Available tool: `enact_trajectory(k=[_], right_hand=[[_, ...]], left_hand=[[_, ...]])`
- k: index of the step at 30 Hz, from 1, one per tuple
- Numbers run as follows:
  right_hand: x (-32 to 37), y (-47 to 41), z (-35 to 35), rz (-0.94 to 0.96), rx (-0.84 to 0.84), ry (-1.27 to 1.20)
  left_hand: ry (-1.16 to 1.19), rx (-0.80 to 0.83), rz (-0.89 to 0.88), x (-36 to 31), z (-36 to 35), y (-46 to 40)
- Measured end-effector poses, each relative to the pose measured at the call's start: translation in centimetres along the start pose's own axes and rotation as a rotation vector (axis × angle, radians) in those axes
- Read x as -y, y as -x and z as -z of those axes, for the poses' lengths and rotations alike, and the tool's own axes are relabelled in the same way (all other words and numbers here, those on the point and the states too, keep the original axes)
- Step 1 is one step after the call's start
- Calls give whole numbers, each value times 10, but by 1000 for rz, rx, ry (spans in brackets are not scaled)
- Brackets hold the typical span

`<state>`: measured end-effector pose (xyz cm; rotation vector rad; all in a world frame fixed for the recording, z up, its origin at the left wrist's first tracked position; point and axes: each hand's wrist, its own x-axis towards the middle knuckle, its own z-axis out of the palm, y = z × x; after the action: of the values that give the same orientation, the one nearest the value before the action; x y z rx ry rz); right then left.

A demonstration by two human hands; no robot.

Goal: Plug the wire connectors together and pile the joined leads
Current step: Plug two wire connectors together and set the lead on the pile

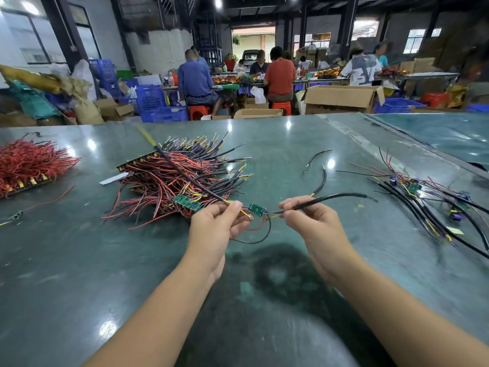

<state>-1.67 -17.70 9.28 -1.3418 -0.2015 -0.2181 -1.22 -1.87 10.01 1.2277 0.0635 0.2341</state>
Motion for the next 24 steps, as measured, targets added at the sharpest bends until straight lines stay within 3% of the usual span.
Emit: enact_trajectory(k=[6,16,21,24], right_hand=[[5,1,-1,-138,115,-246],[3,-5,8,-158,16,-297],[1,-9,9,-198,-92,-33],[-5,-13,11,-236,-132,288]], left_hand=[[170,28,5,-3,-1,2],[167,-22,-22,-3,6,-5],[149,-53,-71,-6,6,-3],[140,-81,-93,-10,8,-3]])
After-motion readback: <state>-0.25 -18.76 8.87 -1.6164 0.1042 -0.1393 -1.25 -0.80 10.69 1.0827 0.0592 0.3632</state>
